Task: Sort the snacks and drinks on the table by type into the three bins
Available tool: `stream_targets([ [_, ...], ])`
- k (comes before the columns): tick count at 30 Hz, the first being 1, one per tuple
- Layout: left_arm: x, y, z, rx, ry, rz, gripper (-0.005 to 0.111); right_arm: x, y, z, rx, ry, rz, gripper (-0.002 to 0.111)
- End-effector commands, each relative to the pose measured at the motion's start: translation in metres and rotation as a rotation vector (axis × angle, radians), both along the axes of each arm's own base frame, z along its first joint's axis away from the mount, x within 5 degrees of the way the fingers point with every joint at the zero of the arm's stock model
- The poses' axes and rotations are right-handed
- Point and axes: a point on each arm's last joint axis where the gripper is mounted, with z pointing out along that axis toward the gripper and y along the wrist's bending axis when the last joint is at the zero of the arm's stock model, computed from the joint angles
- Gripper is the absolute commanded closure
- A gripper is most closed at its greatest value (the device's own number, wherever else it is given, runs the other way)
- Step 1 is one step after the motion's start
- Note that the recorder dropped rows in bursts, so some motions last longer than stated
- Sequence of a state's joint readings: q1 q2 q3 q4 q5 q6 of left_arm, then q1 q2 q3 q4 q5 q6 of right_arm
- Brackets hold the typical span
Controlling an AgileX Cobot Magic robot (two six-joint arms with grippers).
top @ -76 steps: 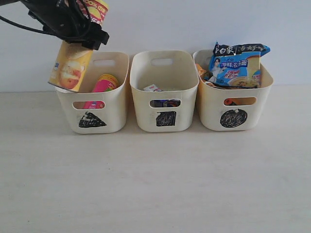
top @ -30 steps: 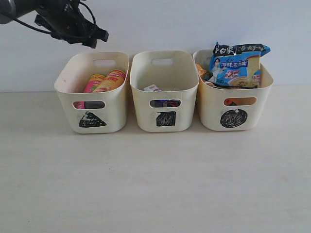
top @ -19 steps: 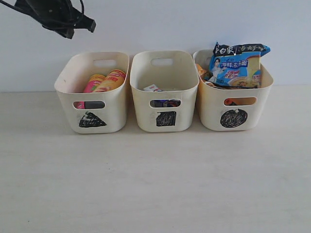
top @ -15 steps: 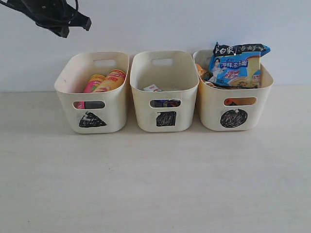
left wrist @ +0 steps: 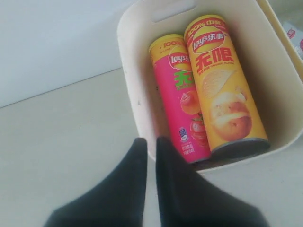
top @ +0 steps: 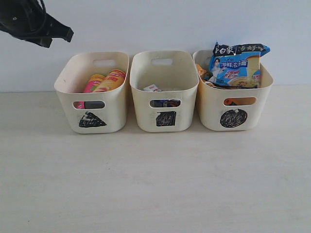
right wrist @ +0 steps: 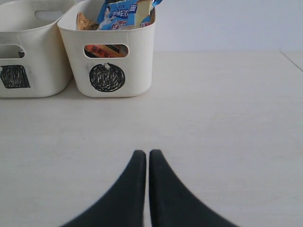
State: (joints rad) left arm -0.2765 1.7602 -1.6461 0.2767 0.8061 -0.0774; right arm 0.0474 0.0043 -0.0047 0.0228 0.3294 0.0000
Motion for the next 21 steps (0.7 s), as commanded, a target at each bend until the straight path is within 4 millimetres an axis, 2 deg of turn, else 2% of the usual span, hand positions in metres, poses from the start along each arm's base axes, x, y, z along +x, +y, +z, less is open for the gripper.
stream_targets([
  [1,-0.028,0.008,0.01,-0.044,-0.068,0.007,0.102,0.0,-0.001,-0.001,-0.005,-0.008,-0.007,0.108],
  [7,-0.068,0.017,0.017,-0.103,-0.129,0.019,0.102,0.0,-0.001,-0.001,-0.005,-0.008,-0.007,0.108],
  [14,-0.125,0.032,0.023,-0.142,-0.197,0.013,0.102,0.0,-0.001,-0.001,-0.005,-0.008,-0.007,0.108],
  [21,-0.185,0.044,0.02,-0.252,-0.298,-0.006,0.102,0.0,-0.001,-0.001,-0.005,-0.008,-0.007,0.108],
])
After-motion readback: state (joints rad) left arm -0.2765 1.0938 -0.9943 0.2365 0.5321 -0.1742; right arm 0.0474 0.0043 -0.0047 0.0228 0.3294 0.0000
